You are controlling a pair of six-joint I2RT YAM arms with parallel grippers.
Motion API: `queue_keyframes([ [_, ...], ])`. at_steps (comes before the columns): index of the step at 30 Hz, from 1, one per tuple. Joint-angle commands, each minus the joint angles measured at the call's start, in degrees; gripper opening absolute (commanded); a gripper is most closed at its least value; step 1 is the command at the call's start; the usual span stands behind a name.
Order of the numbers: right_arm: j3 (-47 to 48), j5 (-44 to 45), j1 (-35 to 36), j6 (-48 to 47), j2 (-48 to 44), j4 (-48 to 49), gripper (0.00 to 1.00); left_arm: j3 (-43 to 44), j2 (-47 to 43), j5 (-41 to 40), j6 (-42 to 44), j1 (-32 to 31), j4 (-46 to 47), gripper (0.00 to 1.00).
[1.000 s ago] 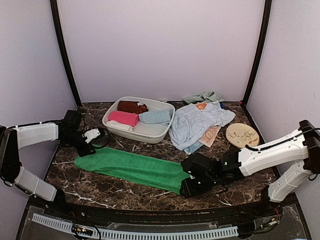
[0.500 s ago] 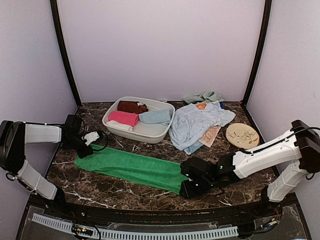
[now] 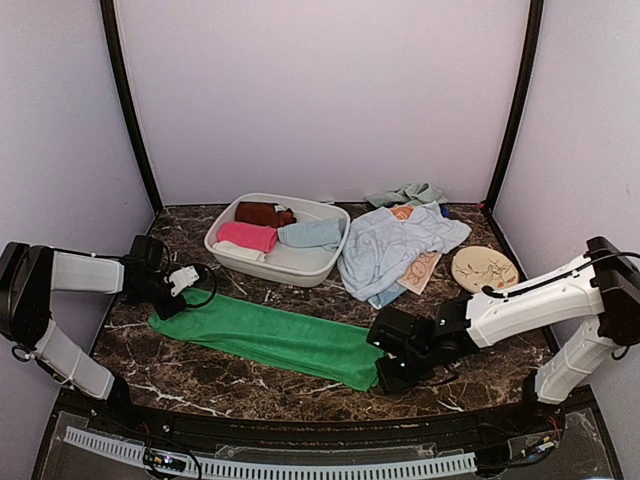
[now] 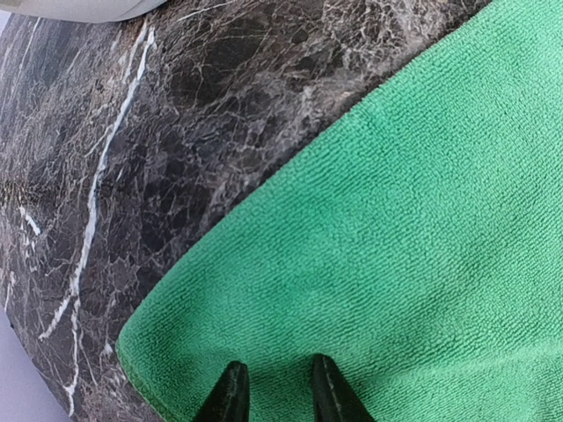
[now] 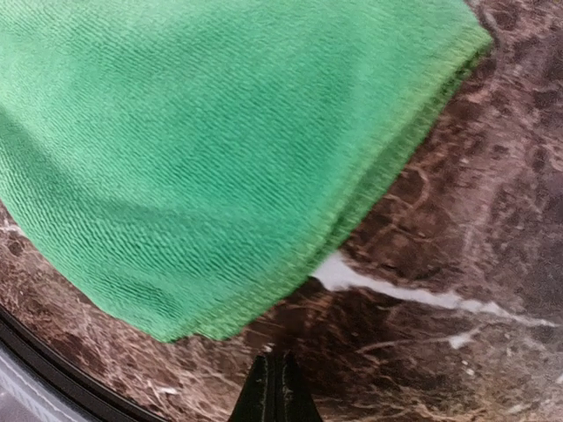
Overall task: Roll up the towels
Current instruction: Smooth out the towel at the center of the board, then pick up the towel from the center of the board.
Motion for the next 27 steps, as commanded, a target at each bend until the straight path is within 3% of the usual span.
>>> queue_keyframes([
  [1, -0.65, 1.06, -1.74, -2.19, -4.59, -8.26, 0.00, -2.06, -0.35, -0.47, 0.65, 0.22, -2.43, 0.26],
  [5, 0.87, 1.42, -3.77, -3.48, -6.42, -10.40, 0.02, -1.47, -2.73, 3.44, -0.05, 0.24, -6.43, 0.27],
  [9, 3.11, -1.04, -9.31, -4.12, -7.67, -3.17, 0.43, 0.34, -5.42, 6.46, -0.93, 0.26, -10.41, 0.28],
  [11, 3.92, -2.57, -11.98, -4.86, -6.56, 0.27, 0.58, 1.78, -6.09, 7.47, -1.76, 0.22, -12.71, 0.29],
  [12, 4.46, -2.91, -12.88, -5.43, -5.46, 1.46, 0.61, 2.42, -6.35, 7.70, -1.90, 0.20, -13.60, 0.29],
  [21, 5.74, -6.33, -16.57, -8.81, 4.87, 5.07, 0.57, 3.87, -8.73, 7.64, -1.82, 0.21, -16.02, 0.29],
  [27, 3.79, -7.79, -17.30, -9.10, 6.13, 6.55, 0.41, 2.11, -8.67, 5.18, -0.83, 0.25, -13.74, 0.29],
])
